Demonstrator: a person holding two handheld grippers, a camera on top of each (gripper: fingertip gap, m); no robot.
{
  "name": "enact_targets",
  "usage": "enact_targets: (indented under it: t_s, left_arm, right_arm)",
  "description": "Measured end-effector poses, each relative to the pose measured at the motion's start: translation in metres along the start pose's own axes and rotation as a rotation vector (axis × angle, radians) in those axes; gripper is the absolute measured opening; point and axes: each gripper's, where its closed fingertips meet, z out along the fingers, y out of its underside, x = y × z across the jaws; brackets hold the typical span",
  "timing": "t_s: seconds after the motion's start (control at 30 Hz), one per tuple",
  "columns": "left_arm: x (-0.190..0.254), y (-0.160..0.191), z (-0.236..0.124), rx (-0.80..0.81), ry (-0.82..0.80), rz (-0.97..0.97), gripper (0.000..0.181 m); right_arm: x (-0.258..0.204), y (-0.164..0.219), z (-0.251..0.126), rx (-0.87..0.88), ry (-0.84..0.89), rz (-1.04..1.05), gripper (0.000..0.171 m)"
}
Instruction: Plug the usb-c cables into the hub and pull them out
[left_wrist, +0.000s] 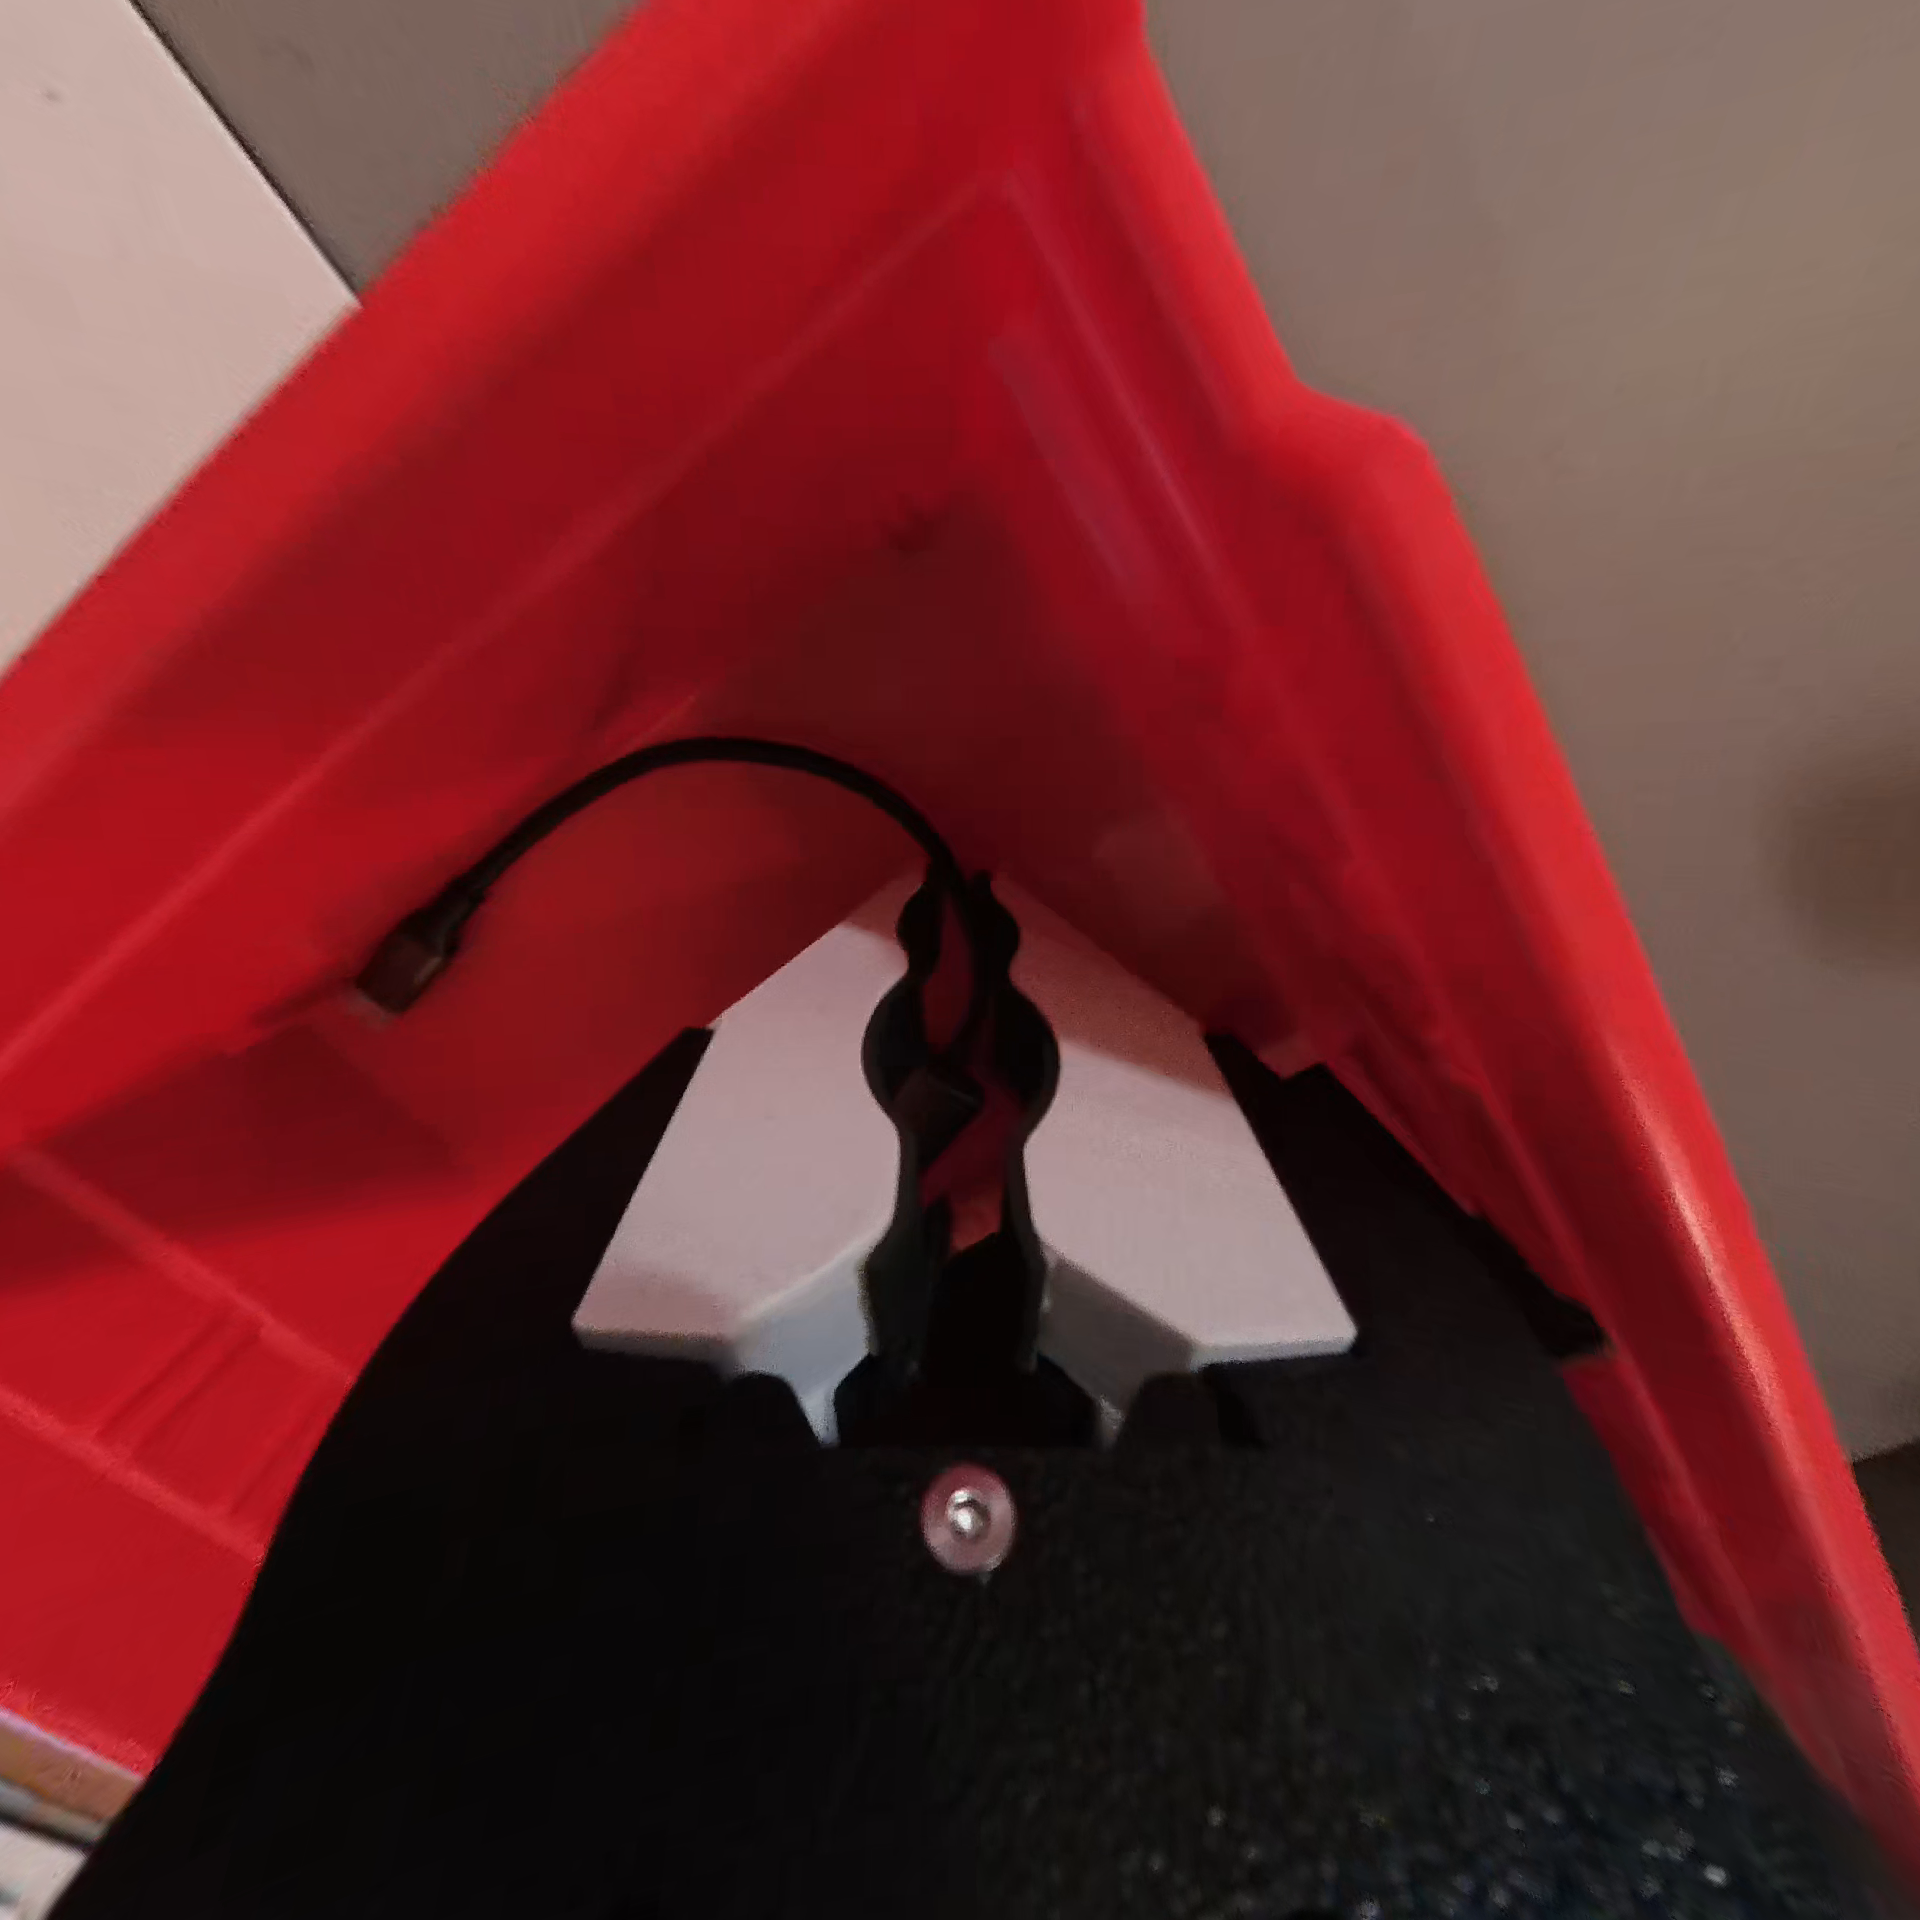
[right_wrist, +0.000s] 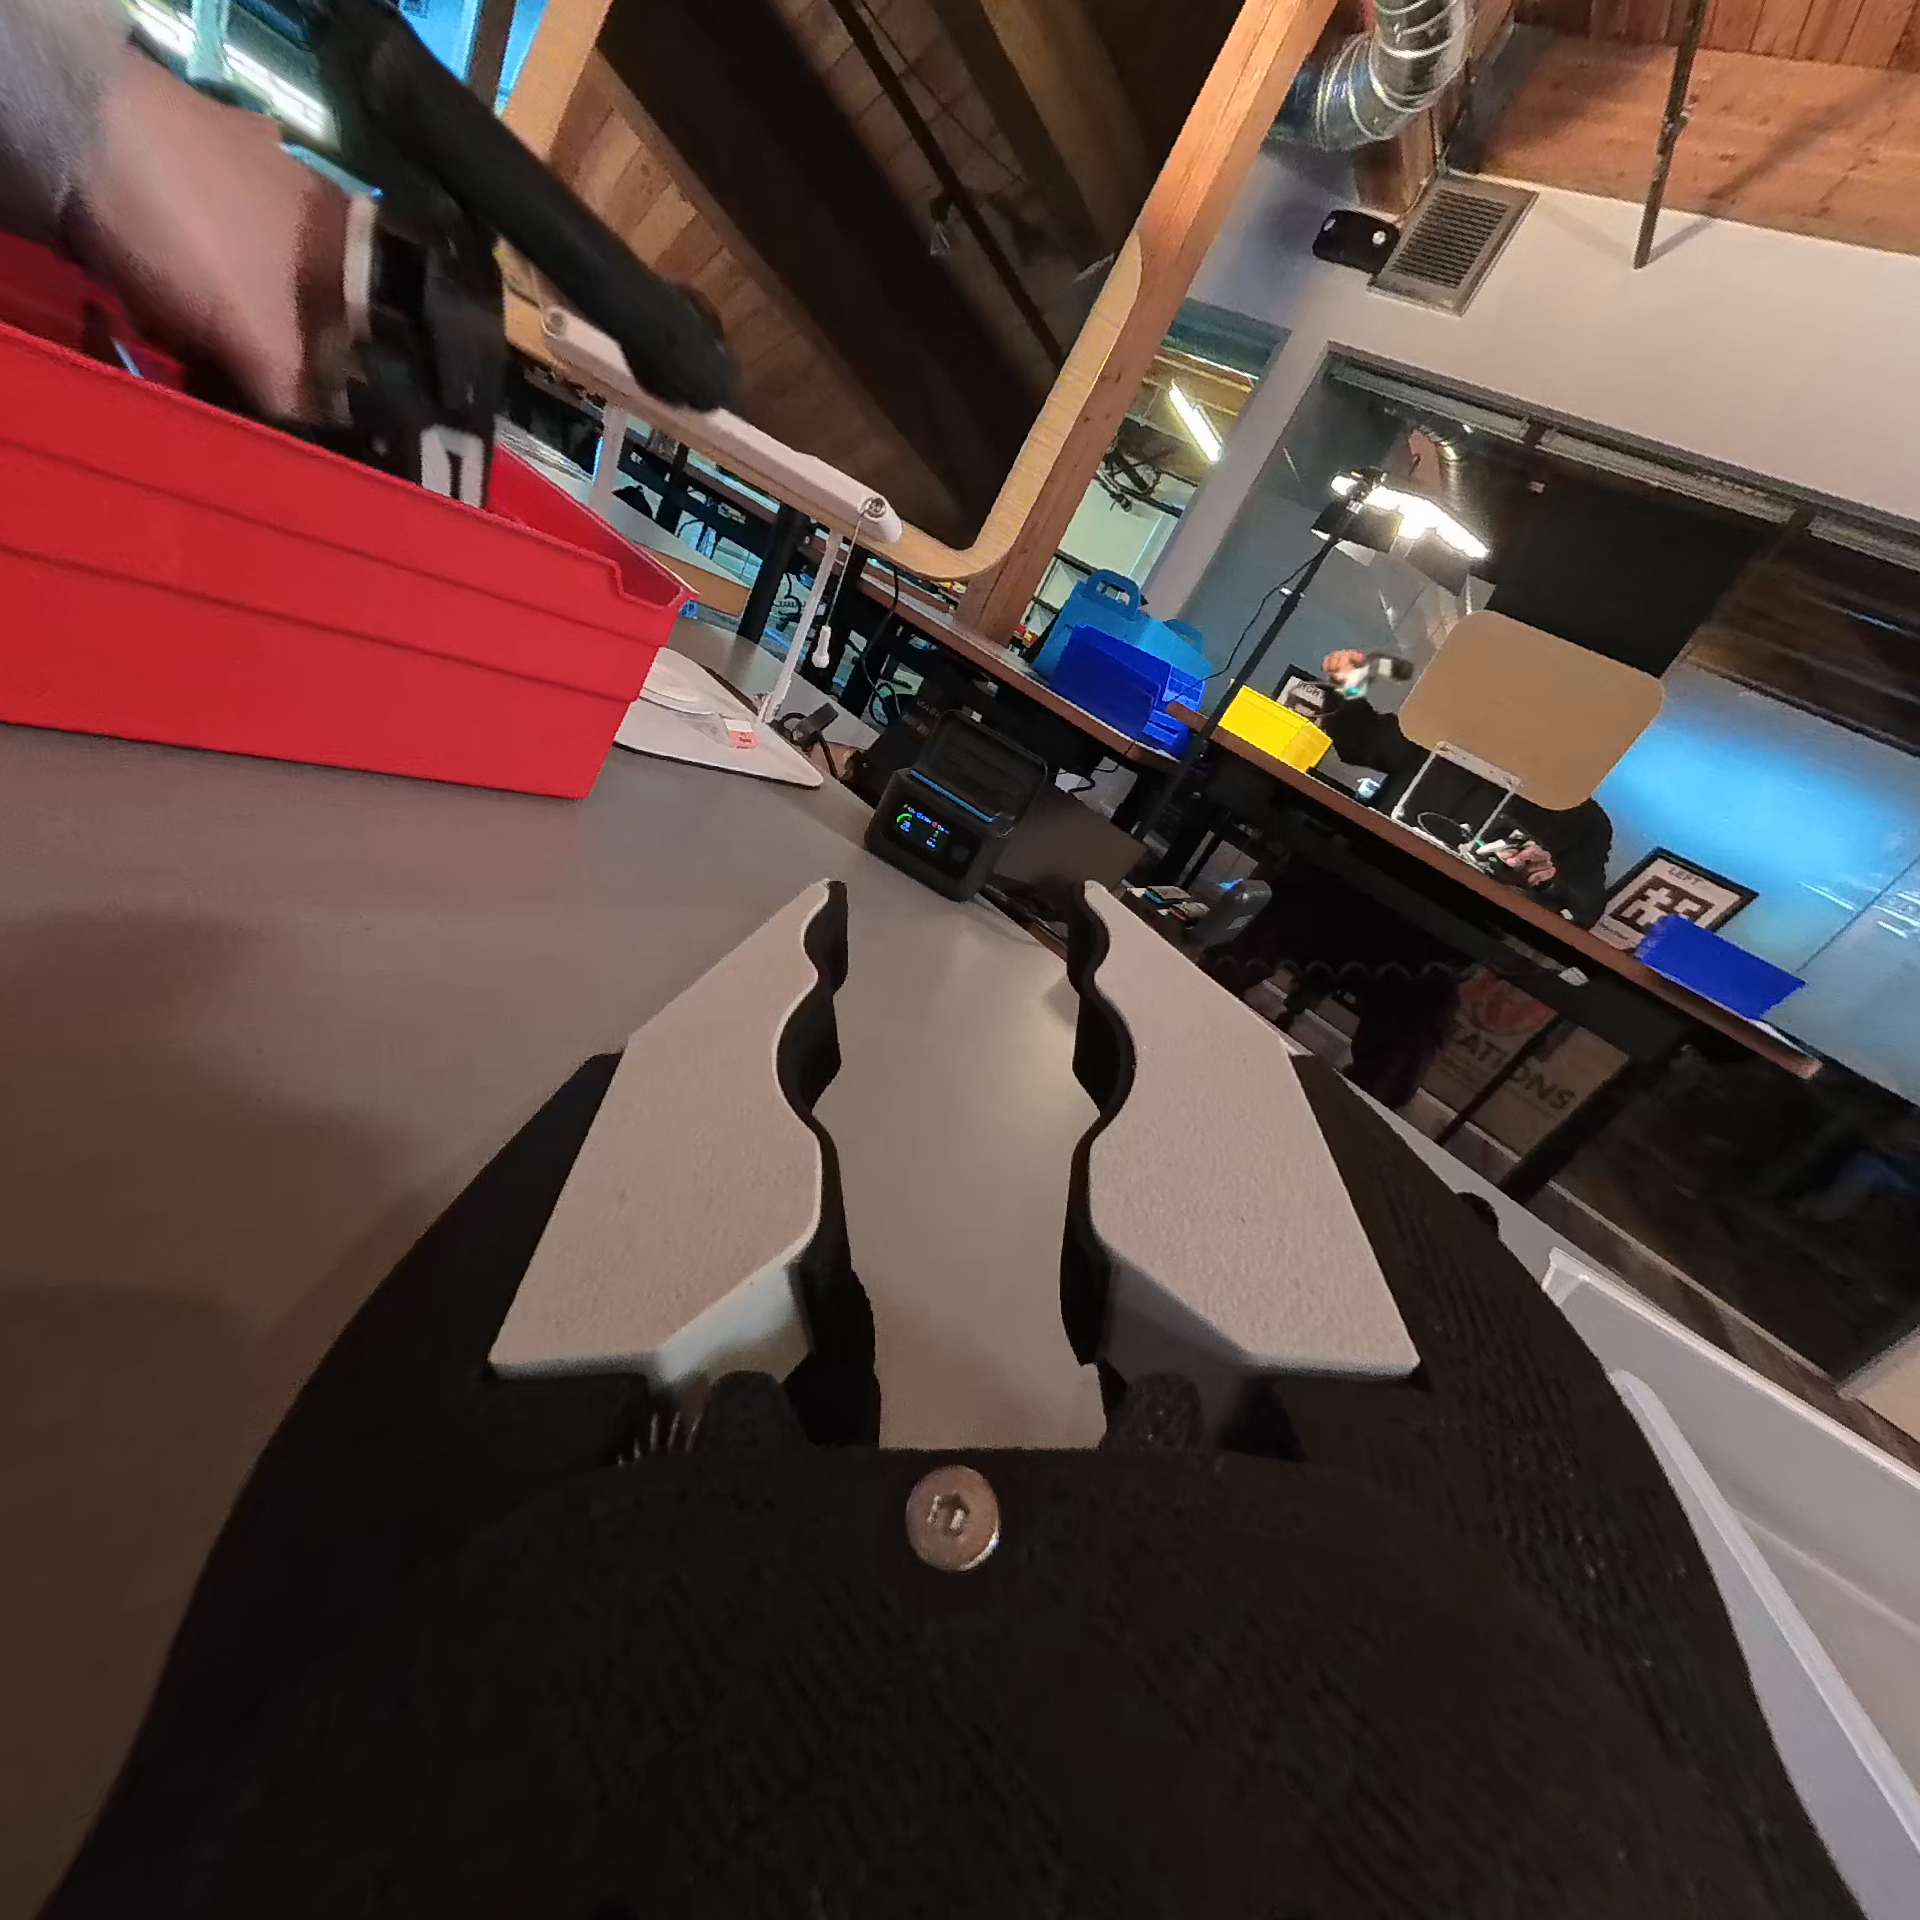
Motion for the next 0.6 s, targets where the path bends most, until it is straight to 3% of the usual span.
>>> enact_targets:
  t_s: [0.03,0.4,0.5,0.6]
  left_arm:
    - [-0.001,-0.002,-0.007,0.031,0.005,-0.009,0.004]
    - [-0.022,-0.01,-0.127,0.304,-0.147,-0.057,0.001]
    - [-0.01,-0.032,-0.176,0.487,-0.164,-0.014,0.001]
    - [0.031,-0.067,-0.217,0.681,-0.145,0.14,0.0]
  right_arm:
    - [0.0,0.0,0.0,0.0,0.0,0.001,0.041]
    - [0.002,0.0,0.0,-0.002,0.011,-0.011,0.038]
    - [0.005,-0.002,-0.001,0.004,0.03,-0.014,0.038]
    - [0.012,-0.004,-0.003,0.013,0.067,-0.021,0.037]
